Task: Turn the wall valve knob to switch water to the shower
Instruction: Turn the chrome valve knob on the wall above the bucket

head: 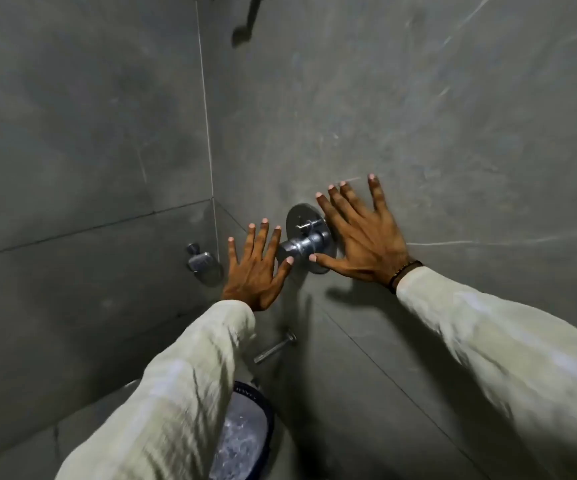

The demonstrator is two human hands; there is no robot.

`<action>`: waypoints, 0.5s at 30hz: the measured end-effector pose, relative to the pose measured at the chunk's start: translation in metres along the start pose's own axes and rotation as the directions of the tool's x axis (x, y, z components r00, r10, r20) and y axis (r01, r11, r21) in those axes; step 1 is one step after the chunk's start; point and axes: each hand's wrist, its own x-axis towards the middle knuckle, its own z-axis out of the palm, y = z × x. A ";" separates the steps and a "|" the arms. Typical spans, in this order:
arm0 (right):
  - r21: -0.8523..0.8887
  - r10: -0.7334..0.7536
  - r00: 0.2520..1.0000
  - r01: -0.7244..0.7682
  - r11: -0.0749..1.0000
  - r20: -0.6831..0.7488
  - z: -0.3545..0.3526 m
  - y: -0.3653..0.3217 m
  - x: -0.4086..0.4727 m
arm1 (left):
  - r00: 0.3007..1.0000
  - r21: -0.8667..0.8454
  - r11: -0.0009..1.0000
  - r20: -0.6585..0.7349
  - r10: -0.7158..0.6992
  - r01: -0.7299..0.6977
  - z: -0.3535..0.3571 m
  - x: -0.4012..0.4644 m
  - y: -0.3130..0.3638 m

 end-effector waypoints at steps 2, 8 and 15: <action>-0.062 -0.042 0.999 0.043 0.997 0.018 0.014 -0.002 0.009 | 0.999 -0.018 0.998 0.013 -0.052 0.052 0.013 0.007 0.000; -0.316 -0.115 0.993 0.118 0.941 0.029 0.050 -0.008 0.025 | 0.987 -0.110 0.982 0.061 -0.146 0.152 0.051 0.018 -0.004; -0.574 -0.111 0.989 0.150 0.805 0.102 0.067 -0.016 0.032 | 0.965 -0.270 0.927 0.092 -0.244 0.260 0.064 0.025 -0.001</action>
